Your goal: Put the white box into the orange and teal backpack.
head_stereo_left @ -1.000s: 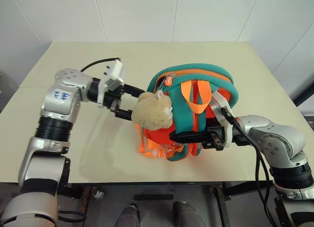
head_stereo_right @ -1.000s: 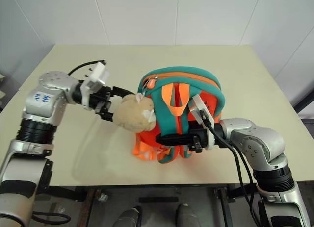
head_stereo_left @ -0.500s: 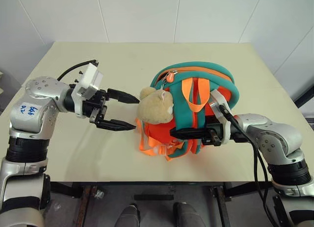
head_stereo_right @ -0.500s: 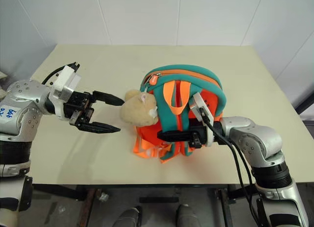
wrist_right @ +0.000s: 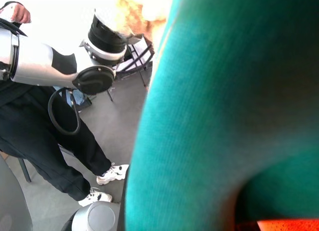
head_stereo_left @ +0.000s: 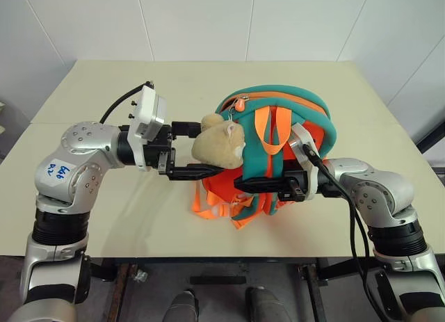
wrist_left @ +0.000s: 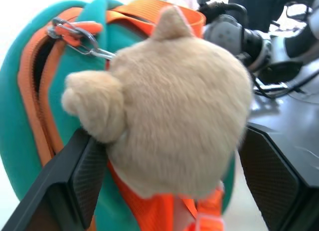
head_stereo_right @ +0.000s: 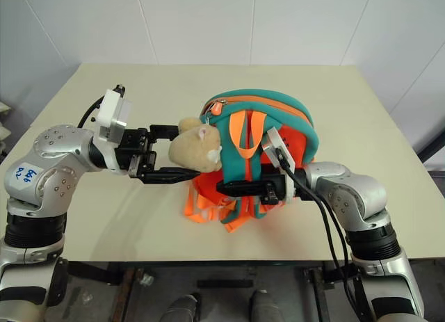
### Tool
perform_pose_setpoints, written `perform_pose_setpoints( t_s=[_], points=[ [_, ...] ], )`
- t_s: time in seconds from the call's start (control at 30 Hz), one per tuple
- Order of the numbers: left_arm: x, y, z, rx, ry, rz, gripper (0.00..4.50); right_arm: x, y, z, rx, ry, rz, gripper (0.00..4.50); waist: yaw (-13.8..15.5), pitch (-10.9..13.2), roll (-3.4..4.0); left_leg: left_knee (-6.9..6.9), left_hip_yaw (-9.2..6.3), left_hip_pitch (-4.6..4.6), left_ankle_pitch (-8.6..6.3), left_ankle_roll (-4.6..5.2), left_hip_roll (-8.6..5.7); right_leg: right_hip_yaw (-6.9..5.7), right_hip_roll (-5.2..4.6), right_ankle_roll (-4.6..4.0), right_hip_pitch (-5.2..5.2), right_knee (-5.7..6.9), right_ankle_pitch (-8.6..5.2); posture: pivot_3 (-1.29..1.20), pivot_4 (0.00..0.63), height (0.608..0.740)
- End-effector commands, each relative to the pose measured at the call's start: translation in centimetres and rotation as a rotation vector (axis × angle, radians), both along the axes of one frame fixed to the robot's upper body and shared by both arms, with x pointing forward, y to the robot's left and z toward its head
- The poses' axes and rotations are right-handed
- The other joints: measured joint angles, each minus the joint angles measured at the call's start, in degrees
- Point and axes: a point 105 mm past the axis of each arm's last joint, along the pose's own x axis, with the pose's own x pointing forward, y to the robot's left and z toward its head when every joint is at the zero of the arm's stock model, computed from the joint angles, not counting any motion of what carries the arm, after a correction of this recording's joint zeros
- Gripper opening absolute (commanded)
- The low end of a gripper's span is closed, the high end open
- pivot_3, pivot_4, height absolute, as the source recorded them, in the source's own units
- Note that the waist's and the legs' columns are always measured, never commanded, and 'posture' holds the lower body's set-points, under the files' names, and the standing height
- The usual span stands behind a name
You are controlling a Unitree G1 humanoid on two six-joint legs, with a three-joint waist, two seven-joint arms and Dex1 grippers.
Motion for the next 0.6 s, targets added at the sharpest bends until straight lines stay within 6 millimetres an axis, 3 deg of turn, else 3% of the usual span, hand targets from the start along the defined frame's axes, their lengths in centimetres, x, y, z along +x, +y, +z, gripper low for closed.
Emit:
perform_pose_setpoints(
  t_s=[0.03,0.07,0.17,0.4,0.6],
  points=[
    [-0.1,-0.5,0.7,-0.042,-0.046,-0.001,4.04,-0.7,0.4,0.6,0.014,-0.039,0.026,0.00,-0.1,0.0,0.00,0.00,0.00,0.00,0.00,0.00,0.00,0.00,0.00,0.00,0.00,0.00,0.00,0.00,0.150,0.740],
    [-0.1,-0.6,0.9,-0.064,-0.040,-0.005,4.04,-0.7,0.4,0.6,0.014,-0.038,0.027,0.00,-0.1,0.0,0.00,0.00,0.01,0.00,0.00,0.00,0.00,0.00,0.00,0.00,-0.01,0.01,0.00,0.00,0.150,0.740],
    [-0.5,-0.5,1.5,-0.110,-0.030,-0.025,3.45,-1.0,0.4,0.3,0.011,-0.034,0.025,0.00,0.0,0.0,0.00,0.01,0.00,0.01,0.00,0.00,0.00,0.00,0.00,0.00,0.00,0.02,0.00,0.00,0.150,0.740],
    [-0.3,1.8,0.9,-0.049,-0.019,0.020,1.56,-1.0,0.4,0.1,0.015,-0.026,0.012,0.00,-0.1,0.0,0.00,-0.02,0.01,0.04,0.00,0.00,0.02,0.00,0.01,-0.01,0.00,0.02,0.00,0.00,0.150,0.740],
    [1.3,4.7,1.7,0.002,-0.049,0.137,1.39,-1.0,0.6,-0.1,0.019,-0.019,0.009,0.00,-0.2,0.0,0.00,-0.03,0.05,0.05,0.00,0.00,0.02,0.01,0.01,-0.04,0.00,0.00,0.00,0.00,0.150,0.740]
  ],
)
